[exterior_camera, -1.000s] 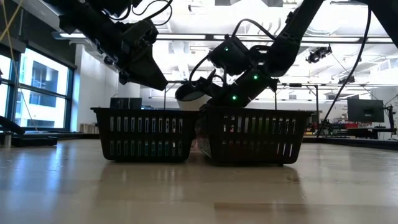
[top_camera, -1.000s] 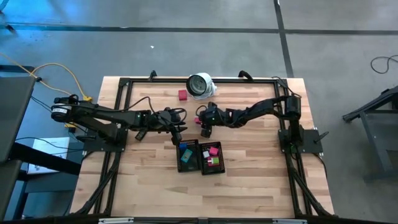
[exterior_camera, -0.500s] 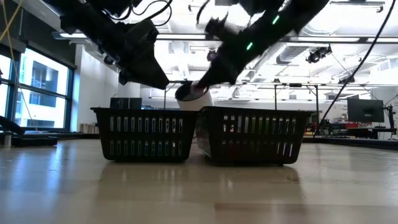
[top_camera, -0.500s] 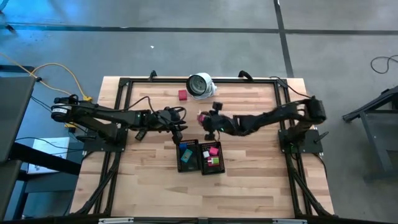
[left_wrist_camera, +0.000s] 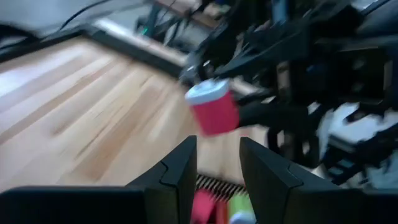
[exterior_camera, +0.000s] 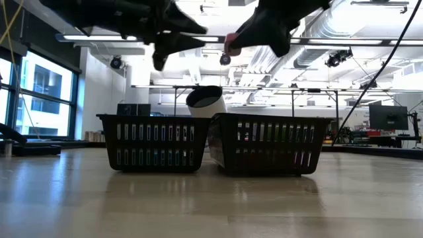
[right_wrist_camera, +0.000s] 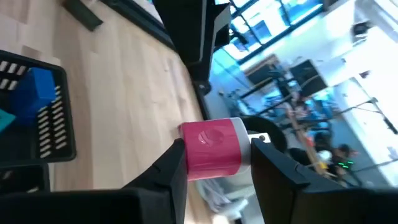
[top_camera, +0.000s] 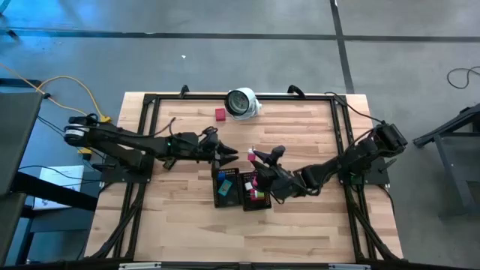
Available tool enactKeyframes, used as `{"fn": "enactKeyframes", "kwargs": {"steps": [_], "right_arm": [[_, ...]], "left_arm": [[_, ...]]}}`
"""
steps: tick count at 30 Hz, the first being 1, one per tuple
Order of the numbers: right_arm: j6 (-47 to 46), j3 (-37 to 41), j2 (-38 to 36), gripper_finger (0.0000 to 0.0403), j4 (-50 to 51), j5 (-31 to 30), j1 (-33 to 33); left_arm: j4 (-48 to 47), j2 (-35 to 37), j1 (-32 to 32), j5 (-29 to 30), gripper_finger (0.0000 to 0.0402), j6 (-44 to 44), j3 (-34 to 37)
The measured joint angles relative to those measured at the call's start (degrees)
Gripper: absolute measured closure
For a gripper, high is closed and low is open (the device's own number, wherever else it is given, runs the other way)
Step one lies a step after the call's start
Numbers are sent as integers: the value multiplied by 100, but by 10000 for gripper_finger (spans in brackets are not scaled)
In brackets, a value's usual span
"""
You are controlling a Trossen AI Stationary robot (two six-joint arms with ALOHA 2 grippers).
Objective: Pick & Place Office items
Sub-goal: Put the pink and white charger adapter into the right black bin
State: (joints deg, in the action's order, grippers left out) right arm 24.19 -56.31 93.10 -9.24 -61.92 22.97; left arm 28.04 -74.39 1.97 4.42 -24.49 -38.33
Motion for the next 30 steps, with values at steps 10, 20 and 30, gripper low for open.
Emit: {"fn": "enactKeyframes", "kwargs": {"steps": [10,20,30], "right_arm": [[-85,-1,7,276,-23,-277,393],[-204,-1,11,276,-16,-633,678],[-179,-1,11,276,-105,-461,671]], "left_arm": [[1926,-1179,227,-579,284,-238,54],[2545,-1235,105,-730,265,44,46],[2519,-1240,-136,-729,191,-24,46]]}}
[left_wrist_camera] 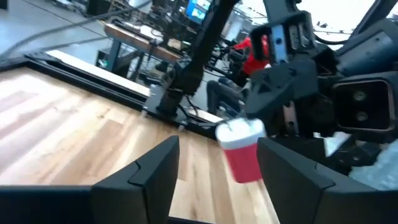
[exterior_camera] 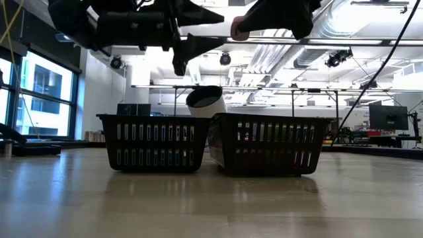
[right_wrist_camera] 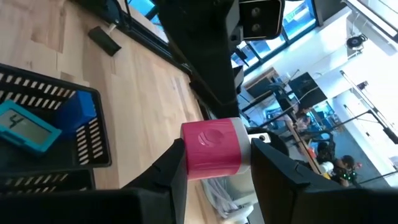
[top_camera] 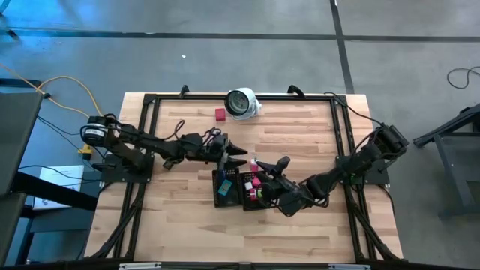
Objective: Pick & Place Office items
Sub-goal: Put the pink and white charger adapter into the right black bin
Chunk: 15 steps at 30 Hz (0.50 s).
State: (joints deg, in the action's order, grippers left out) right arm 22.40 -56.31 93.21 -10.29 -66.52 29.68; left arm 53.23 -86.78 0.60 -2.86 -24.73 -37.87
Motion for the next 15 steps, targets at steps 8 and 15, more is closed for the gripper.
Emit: {"fn": "enactKeyframes", "kwargs": {"steps": [8,15], "right_arm": [[354,0,1,276,-255,550,-381],[655,0,2,276,-633,973,-541]], "left_arm": [[-2,0,159,4,183,-222,0],[4,0,196,34,183,-302,2]]}}
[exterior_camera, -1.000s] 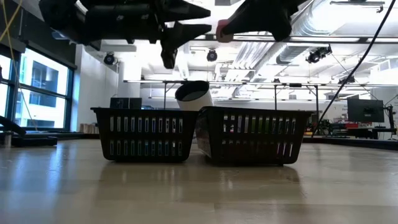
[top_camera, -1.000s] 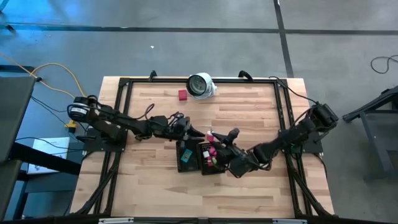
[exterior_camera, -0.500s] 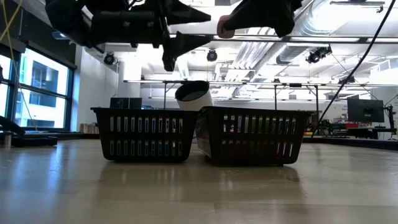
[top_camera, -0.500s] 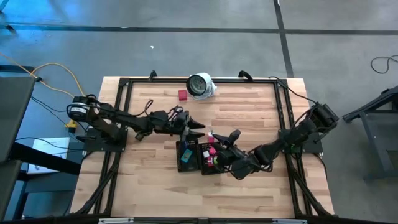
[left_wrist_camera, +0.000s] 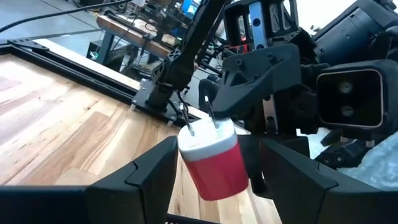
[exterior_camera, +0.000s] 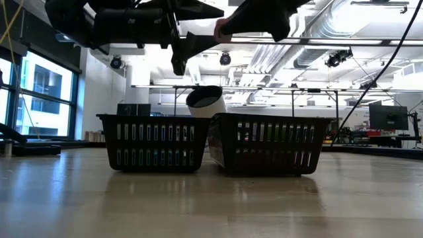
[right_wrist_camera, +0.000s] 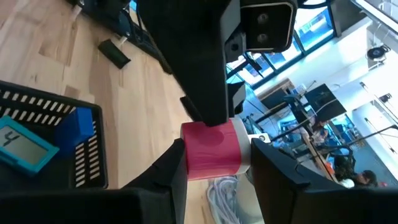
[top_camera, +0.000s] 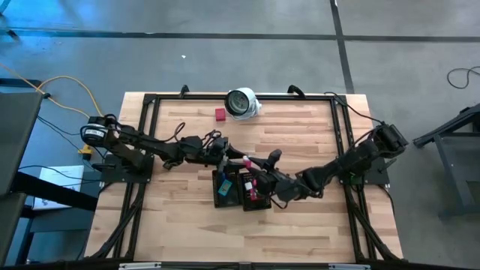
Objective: Pick & Place Office items
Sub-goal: Put the pink and white charger adapter into the right black bin
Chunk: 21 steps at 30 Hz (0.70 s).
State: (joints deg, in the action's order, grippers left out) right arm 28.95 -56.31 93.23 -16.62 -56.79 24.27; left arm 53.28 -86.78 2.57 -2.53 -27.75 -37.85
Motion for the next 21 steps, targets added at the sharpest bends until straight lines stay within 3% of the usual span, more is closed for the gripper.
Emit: {"fn": "enactKeyframes", "kwargs": {"steps": [21], "right_arm": [[288,2,2,276,-212,168,-9]], "left_arm": [[82,-188,0,99,183,-271,-9]]}}
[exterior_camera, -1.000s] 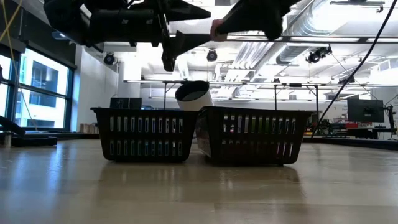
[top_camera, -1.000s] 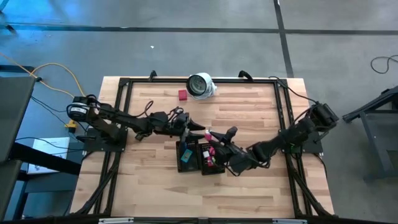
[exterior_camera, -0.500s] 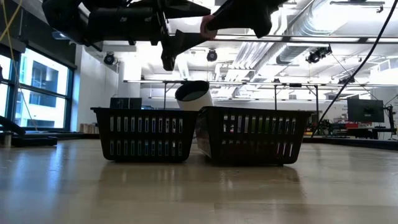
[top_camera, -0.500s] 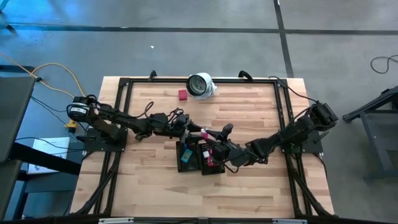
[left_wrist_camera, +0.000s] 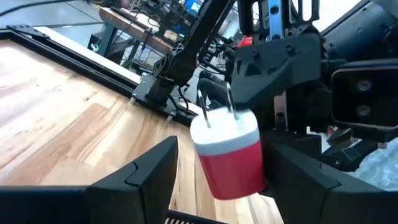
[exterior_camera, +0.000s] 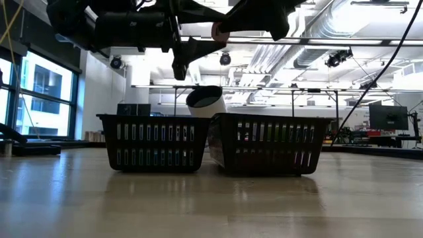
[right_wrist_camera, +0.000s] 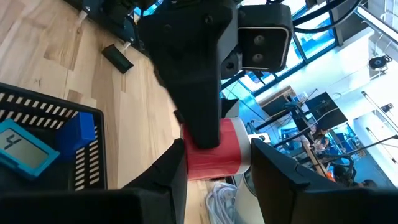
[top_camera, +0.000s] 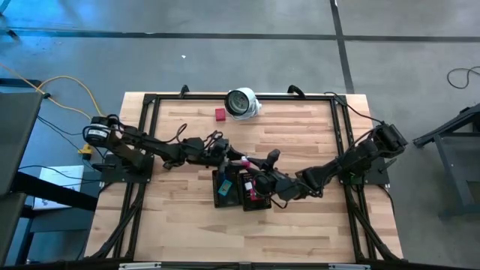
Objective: Pick & Place Office items
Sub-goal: Put the pink and white charger adapter into the right black bin
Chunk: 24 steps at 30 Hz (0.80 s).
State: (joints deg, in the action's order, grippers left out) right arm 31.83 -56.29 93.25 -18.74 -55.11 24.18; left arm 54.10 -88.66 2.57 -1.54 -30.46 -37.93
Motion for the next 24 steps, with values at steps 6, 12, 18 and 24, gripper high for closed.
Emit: {"fn": "enactKeyframes", "kwargs": {"steps": [6,12,18,24], "right_arm": [[9,2,0,276,-5,3,0],[143,4,0,276,3,-59,0],[135,4,0,275,1,-54,15],[-2,-2,0,198,-19,-234,157]], "left_arm": [[77,-74,2,-12,219,-2,-9],[143,-74,-5,-1,275,-151,-9],[148,-74,-22,-59,275,-16,-9],[105,-77,-26,-85,277,707,-9]]}}
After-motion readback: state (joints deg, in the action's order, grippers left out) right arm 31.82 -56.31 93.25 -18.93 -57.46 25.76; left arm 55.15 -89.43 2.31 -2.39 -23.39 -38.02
